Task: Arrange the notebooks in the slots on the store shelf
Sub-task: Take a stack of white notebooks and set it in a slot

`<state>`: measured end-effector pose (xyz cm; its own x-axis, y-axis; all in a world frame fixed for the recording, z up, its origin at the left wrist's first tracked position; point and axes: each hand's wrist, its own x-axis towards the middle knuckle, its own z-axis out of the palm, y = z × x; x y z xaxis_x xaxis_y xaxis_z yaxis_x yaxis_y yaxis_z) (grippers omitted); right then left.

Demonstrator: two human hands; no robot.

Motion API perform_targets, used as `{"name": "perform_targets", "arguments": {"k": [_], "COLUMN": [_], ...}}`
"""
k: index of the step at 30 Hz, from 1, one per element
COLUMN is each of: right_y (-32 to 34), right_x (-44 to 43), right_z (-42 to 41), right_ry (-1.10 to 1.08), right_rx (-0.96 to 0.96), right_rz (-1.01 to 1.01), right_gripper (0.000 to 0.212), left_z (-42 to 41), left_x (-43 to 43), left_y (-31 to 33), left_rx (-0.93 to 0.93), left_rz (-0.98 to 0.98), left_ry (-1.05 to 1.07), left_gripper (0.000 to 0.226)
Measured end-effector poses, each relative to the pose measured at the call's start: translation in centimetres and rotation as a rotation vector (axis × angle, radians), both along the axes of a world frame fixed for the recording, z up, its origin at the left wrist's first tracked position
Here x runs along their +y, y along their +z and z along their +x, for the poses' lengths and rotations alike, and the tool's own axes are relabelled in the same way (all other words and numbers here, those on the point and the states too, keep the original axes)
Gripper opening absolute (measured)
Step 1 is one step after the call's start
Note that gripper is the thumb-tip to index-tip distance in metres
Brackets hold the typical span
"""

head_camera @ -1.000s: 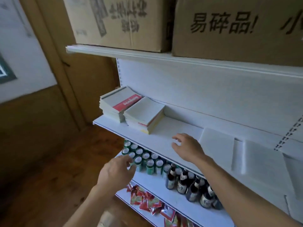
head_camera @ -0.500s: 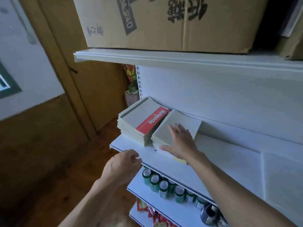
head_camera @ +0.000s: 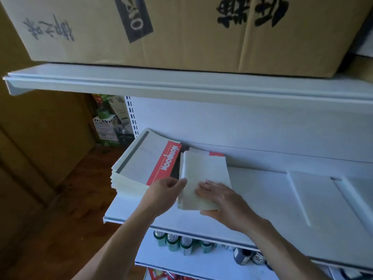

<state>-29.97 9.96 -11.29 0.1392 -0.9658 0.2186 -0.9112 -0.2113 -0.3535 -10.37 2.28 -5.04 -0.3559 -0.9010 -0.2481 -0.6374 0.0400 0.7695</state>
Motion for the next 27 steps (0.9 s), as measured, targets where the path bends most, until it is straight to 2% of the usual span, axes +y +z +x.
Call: {"name": "perform_targets", "arguments": {"k": [4, 7, 9, 10, 11, 13, 16, 18, 20, 22, 25, 27], "right_y": [-0.5, -0.3, -0.2, -0.6, -0.6, -0.2, -0.1, -0.6, -0.8, -0.8, -0.2, -0.3], "right_x": [-0.2, 0.1, 0.5, 0.7, 0.8, 0.9, 0.5, -0.1, -0.8, -1.5, -1.9, -1.8], "right_z": [0.4, 0.9, 1.6, 1.6, 1.7, 1.8, 2.2, 2.1, 1.8, 1.3, 1.0, 0.9], "right_ry": [-0.025, -0.021, -0.134, -0.264, -0.431, -0.719, -0.840, -0.878, -0.912, -0.922, -0.884, -0.856], "right_rx": [0.003, 0.009, -0.033, -0.071, -0.113, -0.258, -0.645, -0.784, -0.839, -0.902, -0.992, -1.069], "right_rz": [0.017, 0.046, -0.009, -0.090, -0.162, -0.096, 0.191, 0.199, 0.181, 0.180, 0.147, 0.136], "right_gripper": [0.064, 0.084, 0.083, 0.077, 0.070, 0.064, 0.067, 0.073, 0.079, 0.071, 0.035, 0.031], "left_z": [0.1, 0.7, 1.1, 1.2, 1.2, 1.0, 0.3, -0.2, -0.7, -1.2, -2.0, -2.4], "left_x": [-0.8, -0.9, -0.9, -0.9, -0.9, -0.9, -0.9, -0.7, -0.8, -1.0, -1.2, -1.0], "left_y": [-1.5, -2.0, -2.1, -2.1, -2.0, -1.9, -2.2, -2.4, -2.4, -2.2, -2.0, -1.6], "left_rx": [-0.165, -0.156, -0.182, -0.206, -0.230, -0.252, -0.220, -0.220, -0.234, -0.259, -0.240, -0.200], "left_rz": [-0.196, -0.250, -0.282, -0.296, -0.306, -0.319, -0.357, -0.366, -0.357, -0.346, -0.282, -0.223], "left_ry": [-0.094, -0.123, -0.152, -0.172, -0.189, -0.209, -0.243, -0.271, -0.278, -0.273, -0.251, -0.227], "left_gripper": [0.031, 0.028, 0.028, 0.029, 0.032, 0.033, 0.026, 0.024, 0.024, 0.025, 0.026, 0.031]}}
